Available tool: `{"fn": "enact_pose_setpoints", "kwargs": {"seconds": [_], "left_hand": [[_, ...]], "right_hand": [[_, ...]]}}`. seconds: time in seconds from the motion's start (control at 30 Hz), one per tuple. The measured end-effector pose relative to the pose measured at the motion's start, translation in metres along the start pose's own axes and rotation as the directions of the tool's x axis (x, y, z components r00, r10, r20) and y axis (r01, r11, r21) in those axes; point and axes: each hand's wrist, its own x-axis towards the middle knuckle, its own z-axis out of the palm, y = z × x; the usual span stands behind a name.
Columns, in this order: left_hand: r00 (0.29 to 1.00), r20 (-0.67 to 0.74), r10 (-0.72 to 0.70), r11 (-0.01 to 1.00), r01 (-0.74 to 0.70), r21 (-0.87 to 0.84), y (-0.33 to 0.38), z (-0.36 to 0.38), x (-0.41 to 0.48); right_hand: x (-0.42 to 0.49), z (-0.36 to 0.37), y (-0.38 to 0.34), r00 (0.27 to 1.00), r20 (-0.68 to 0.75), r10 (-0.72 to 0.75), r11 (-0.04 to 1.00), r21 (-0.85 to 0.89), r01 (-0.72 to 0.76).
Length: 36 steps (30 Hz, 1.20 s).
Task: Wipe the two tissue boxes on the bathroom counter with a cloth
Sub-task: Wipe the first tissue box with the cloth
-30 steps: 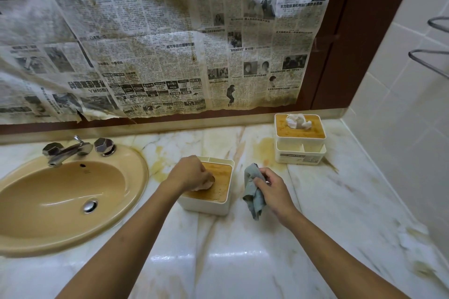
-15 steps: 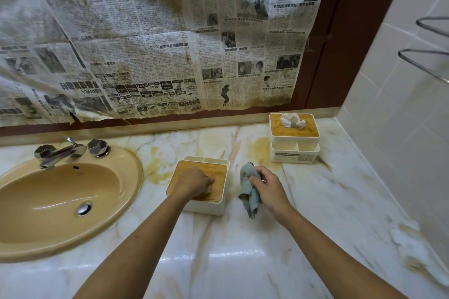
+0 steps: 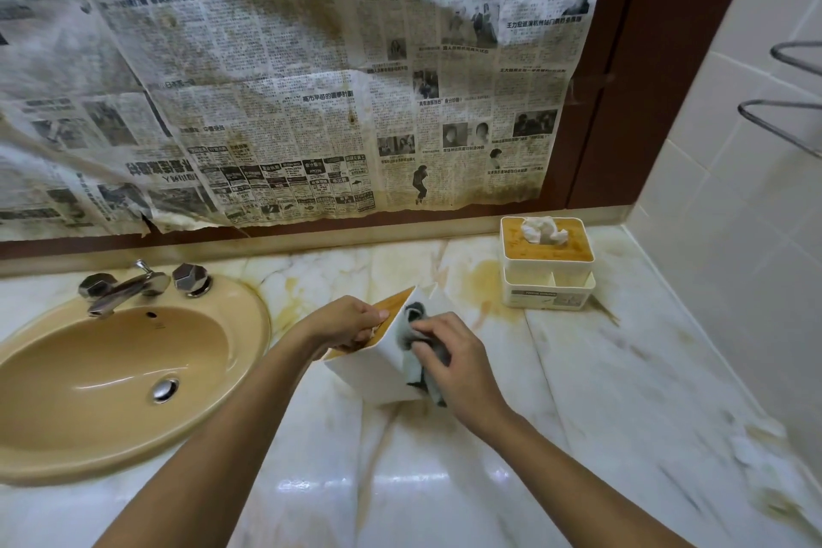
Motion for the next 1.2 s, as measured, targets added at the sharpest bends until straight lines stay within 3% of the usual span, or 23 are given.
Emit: {"fn": "enact_pose_setpoints", "kwargs": {"seconds": [0.07,0.17,0.37,0.43,0.5,0.57,0.63,0.7,0.77,0.83,0.9,1.03,1.13,1.2], "left_hand": [[0.999,0.040,0.024,0.999,-0.022,-0.033,-0.003,0.001,0.000],[0.996,0.074,0.055,0.996,-0.049,-0.076,-0.004,0.002,0.000],[0.994,0.102,0.045,0.986,-0.028,-0.163,-0.009,0.004,0.003],[0.994,0.098,0.046,0.980,-0.025,-0.199,-0.009,0.005,0.005],[0.994,0.096,0.054,0.978,-0.033,-0.206,-0.009,0.004,0.006],[0.994,0.093,0.056,0.982,-0.037,-0.187,-0.011,0.003,0.008],[0.993,0.103,0.054,0.984,-0.035,-0.174,-0.013,0.003,0.009],[0.991,0.122,0.062,0.981,-0.038,-0.191,-0.013,0.004,0.008],[0.987,0.142,0.074,0.976,-0.042,-0.215,-0.010,0.007,0.006],[0.986,0.148,0.083,0.971,-0.047,-0.234,-0.006,0.009,0.004],[0.985,0.146,0.091,0.969,-0.054,-0.240,-0.005,0.010,0.004],[0.987,0.138,0.085,0.972,-0.052,-0.231,-0.005,0.008,0.006],[0.990,0.124,0.066,0.979,-0.040,-0.201,-0.007,0.007,0.007],[0.988,0.134,0.077,0.978,-0.048,-0.205,-0.008,0.008,0.008]], "right_hand": [[0.005,0.000,-0.002,0.999,0.034,-0.031,0.999,-0.044,0.032],[0.018,-0.006,0.004,1.000,-0.023,-0.015,0.996,-0.092,0.012],[0.054,-0.023,0.018,0.962,-0.151,0.226,0.965,-0.099,-0.243],[0.045,-0.018,0.010,0.986,-0.102,0.129,0.981,-0.131,-0.141],[0.023,-0.012,0.000,0.997,0.028,-0.076,0.984,-0.158,0.079],[0.004,-0.008,-0.006,0.949,0.184,-0.255,0.941,-0.179,0.288],[0.006,-0.008,-0.003,0.913,0.234,-0.335,0.898,-0.213,0.384],[0.022,-0.011,0.008,0.955,0.138,-0.264,0.928,-0.234,0.290],[0.045,-0.019,0.018,0.996,-0.032,-0.083,0.963,-0.258,0.072],[0.064,-0.027,0.024,0.987,-0.134,0.090,0.953,-0.277,-0.125],[0.064,-0.026,0.021,0.981,-0.146,0.129,0.948,-0.274,-0.165],[0.028,-0.007,0.002,0.989,-0.008,-0.146,0.945,-0.296,0.137],[0.005,-0.003,-0.004,0.904,0.185,-0.385,0.858,-0.288,0.425],[0.009,-0.008,0.004,0.874,0.224,-0.432,0.821,-0.303,0.484]]}}
